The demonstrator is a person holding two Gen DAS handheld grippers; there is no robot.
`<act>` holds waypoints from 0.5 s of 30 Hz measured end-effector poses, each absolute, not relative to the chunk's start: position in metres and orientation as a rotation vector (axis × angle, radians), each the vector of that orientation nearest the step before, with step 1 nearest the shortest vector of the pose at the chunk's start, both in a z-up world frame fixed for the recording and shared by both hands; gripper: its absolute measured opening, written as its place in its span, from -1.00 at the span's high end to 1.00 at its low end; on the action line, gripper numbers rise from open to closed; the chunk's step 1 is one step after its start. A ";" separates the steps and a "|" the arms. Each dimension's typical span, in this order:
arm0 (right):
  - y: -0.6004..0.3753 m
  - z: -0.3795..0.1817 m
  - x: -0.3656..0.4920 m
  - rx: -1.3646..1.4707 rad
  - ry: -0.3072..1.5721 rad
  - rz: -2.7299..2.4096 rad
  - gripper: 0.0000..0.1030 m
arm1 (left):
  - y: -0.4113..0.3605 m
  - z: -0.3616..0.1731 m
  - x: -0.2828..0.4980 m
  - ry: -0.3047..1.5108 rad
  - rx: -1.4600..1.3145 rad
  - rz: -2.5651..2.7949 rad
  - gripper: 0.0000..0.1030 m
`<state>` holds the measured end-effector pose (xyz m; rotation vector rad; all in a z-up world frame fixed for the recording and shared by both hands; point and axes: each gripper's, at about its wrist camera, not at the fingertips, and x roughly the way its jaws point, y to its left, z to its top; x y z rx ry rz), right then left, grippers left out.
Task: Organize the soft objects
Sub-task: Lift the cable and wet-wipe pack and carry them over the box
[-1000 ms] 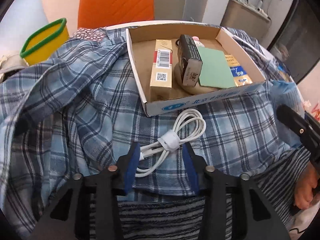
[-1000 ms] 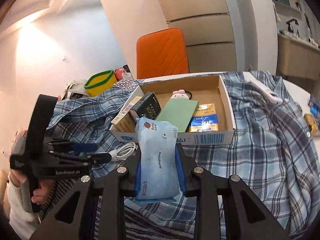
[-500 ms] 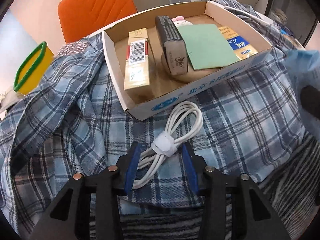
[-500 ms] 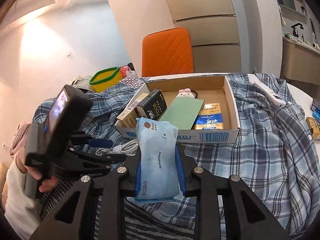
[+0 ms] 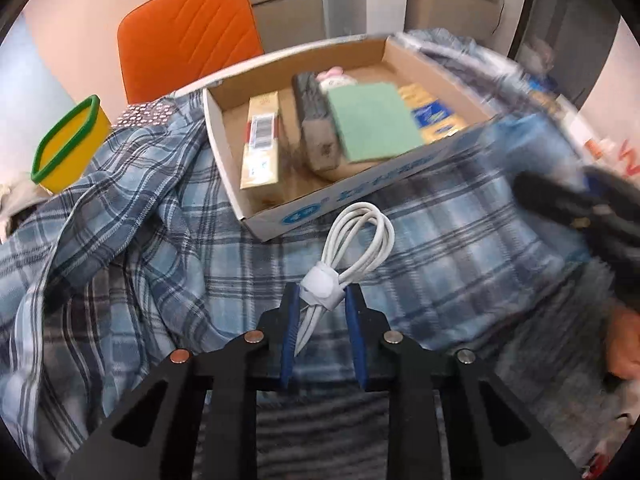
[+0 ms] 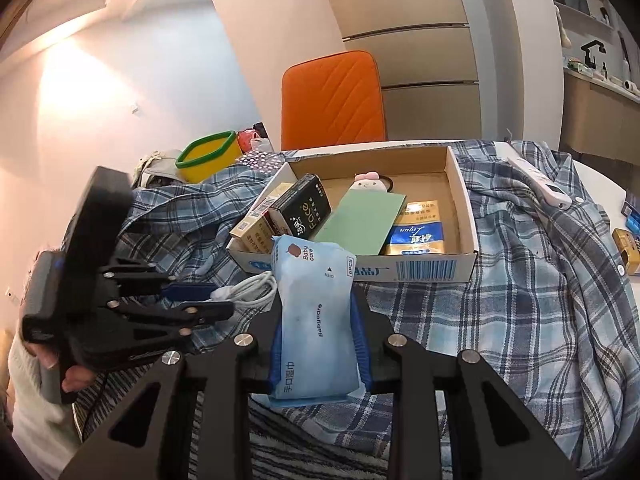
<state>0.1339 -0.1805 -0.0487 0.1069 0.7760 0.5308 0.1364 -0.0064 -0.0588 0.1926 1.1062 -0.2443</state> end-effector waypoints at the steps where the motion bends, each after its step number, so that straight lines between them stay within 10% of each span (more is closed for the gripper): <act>1: -0.181 -0.048 0.134 0.109 0.774 0.530 0.41 | -0.004 -0.052 0.132 1.104 0.138 -0.270 0.57; 15: -0.181 -0.043 0.126 0.111 0.760 0.561 0.41 | 0.026 -0.055 0.106 1.280 -0.265 -0.351 0.56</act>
